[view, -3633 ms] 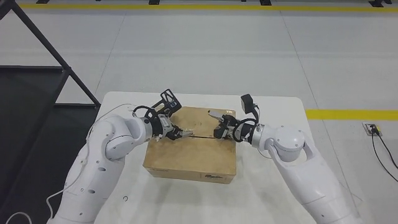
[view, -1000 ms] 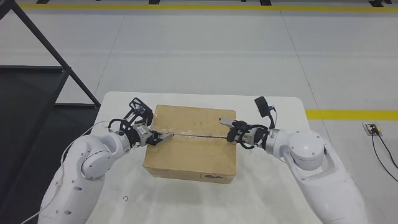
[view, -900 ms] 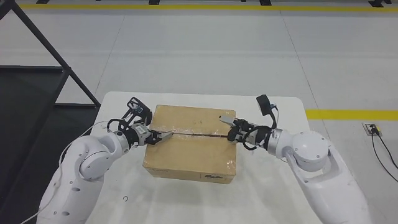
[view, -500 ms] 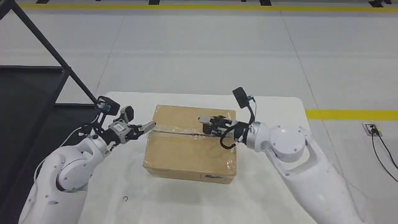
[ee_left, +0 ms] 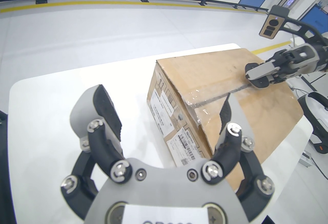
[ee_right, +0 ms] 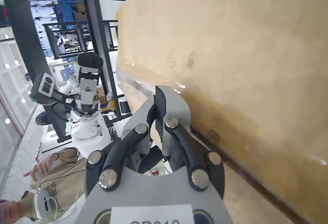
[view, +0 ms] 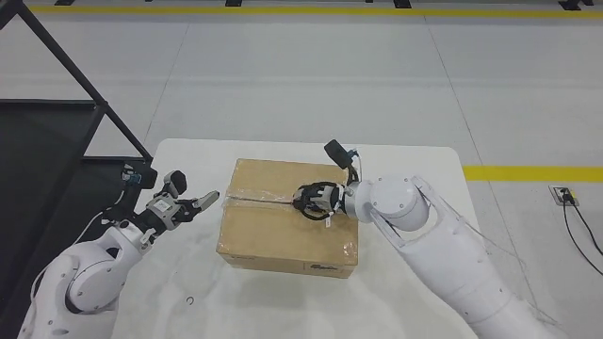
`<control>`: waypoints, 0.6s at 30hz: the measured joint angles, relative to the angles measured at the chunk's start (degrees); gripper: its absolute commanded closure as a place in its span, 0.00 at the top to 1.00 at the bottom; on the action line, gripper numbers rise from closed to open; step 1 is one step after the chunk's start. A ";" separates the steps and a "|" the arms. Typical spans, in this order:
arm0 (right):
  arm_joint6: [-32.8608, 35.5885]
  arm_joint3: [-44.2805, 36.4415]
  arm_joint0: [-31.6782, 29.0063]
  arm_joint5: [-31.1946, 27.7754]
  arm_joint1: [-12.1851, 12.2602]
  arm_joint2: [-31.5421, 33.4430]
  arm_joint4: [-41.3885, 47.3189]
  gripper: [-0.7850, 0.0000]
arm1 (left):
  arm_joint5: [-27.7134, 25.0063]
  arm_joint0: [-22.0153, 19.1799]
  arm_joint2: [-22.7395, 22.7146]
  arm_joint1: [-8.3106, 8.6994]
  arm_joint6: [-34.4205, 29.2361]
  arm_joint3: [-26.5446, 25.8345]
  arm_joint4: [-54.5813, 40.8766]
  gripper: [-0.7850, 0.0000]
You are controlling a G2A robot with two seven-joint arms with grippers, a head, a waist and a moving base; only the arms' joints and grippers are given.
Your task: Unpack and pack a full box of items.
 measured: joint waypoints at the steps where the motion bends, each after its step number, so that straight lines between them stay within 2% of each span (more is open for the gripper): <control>1: 0.02 0.04 -0.10 0.30 0.05 0.09 -0.35 0.00 | -0.01 -0.05 0.05 0.03 0.06 -0.05 -0.06 1.00; 12: 1.78 -8.14 -7.45 5.18 3.38 7.94 -6.16 0.00 | -0.22 -0.33 -0.93 0.53 0.46 -0.04 -0.82 1.00; 18: 3.33 -10.63 -9.51 5.92 4.20 9.72 -7.38 0.00 | 0.27 0.63 -2.45 0.85 1.25 0.06 -1.35 1.00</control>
